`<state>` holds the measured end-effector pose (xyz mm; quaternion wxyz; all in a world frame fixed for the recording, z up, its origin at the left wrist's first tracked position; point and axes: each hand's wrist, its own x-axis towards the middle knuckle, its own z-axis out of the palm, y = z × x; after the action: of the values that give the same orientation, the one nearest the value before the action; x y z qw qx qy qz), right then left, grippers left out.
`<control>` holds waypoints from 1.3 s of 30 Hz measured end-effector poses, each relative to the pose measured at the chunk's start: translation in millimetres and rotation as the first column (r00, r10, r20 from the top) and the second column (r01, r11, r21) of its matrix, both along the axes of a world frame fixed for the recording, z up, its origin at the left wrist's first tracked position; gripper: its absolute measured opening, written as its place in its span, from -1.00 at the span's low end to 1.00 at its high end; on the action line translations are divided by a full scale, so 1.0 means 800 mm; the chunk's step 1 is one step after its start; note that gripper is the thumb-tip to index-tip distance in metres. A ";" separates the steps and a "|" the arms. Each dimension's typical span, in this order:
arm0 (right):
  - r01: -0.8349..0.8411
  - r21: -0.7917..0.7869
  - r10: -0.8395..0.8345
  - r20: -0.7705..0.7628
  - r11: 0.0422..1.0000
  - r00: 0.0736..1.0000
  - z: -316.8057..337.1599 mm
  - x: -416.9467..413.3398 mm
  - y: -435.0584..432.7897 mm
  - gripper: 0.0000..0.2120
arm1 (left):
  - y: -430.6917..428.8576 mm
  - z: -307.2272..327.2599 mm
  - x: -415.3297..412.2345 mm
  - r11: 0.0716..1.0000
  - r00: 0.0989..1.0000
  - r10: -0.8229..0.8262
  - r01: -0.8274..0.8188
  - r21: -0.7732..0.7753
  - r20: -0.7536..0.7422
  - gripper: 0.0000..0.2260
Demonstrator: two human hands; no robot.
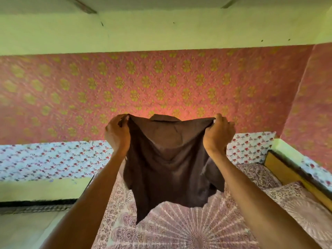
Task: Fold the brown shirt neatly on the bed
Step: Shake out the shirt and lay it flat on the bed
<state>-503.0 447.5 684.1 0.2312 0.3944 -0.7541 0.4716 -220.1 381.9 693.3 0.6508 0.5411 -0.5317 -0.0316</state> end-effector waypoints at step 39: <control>-0.079 0.928 -0.146 0.140 0.363 0.979 -0.515 0.037 -0.108 -0.84 | -0.172 -0.529 0.072 0.411 0.802 -0.547 0.009 0.912 0.239 -0.82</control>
<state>-473.2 360.8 272.3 -0.0985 0.3912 -0.9150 -0.0042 -162.3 244.3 269.9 0.0966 0.6819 -0.6728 -0.2703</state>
